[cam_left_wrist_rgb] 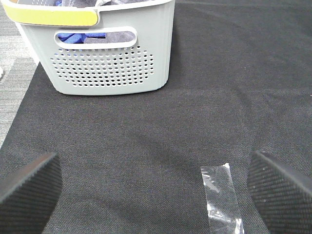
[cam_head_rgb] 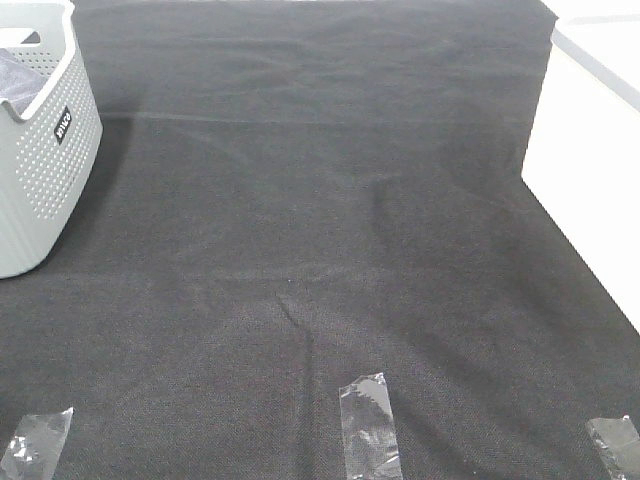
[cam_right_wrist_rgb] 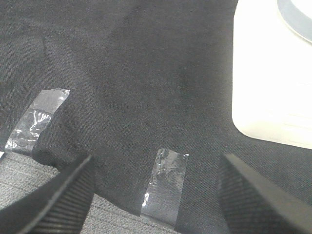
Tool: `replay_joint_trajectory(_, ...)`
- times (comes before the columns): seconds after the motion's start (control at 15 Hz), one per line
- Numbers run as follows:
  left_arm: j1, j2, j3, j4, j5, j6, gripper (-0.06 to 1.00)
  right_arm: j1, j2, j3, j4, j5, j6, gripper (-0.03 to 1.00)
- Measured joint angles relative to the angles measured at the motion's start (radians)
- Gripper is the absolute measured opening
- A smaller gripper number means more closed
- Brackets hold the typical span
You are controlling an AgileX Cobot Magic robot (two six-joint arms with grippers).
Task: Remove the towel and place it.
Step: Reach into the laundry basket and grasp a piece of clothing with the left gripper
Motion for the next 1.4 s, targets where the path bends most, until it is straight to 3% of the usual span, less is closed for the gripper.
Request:
replay_joint_trajectory(0.33, 0.0, 0.054, 0.0, 0.0, -0.003, 0.027, 0.98, 0.0, 0.0, 0.0, 0.0, 0.0, 0.0, 0.7)
replay_joint_trajectory(0.53, 0.0, 0.201, -0.083, 0.0, -0.003, 0.167, 0.98, 0.0, 0.0, 0.0, 0.0, 0.0, 0.0, 0.7)
replay_joint_trajectory(0.73, 0.0, 0.425, -0.267, 0.043, -0.012, 0.386, 0.98, 0.0, 0.0, 0.0, 0.0, 0.0, 0.0, 0.7)
replay_joint_trajectory(1.07, 0.0, 0.865, -0.641, 0.194, 0.039, 0.633, 0.98, 0.0, 0.0, 0.0, 0.0, 0.0, 0.0, 0.7)
replay_joint_trajectory(1.2, 0.0, 1.06, -0.799, 0.244, 0.112, 0.697, 0.98, 0.0, 0.0, 0.0, 0.0, 0.0, 0.0, 0.7)
replay_joint_trajectory(1.4, 0.0, 1.341, -1.009, 0.338, 0.119, 0.723, 0.98, 0.0, 0.0, 0.0, 0.0, 0.0, 0.0, 0.7)
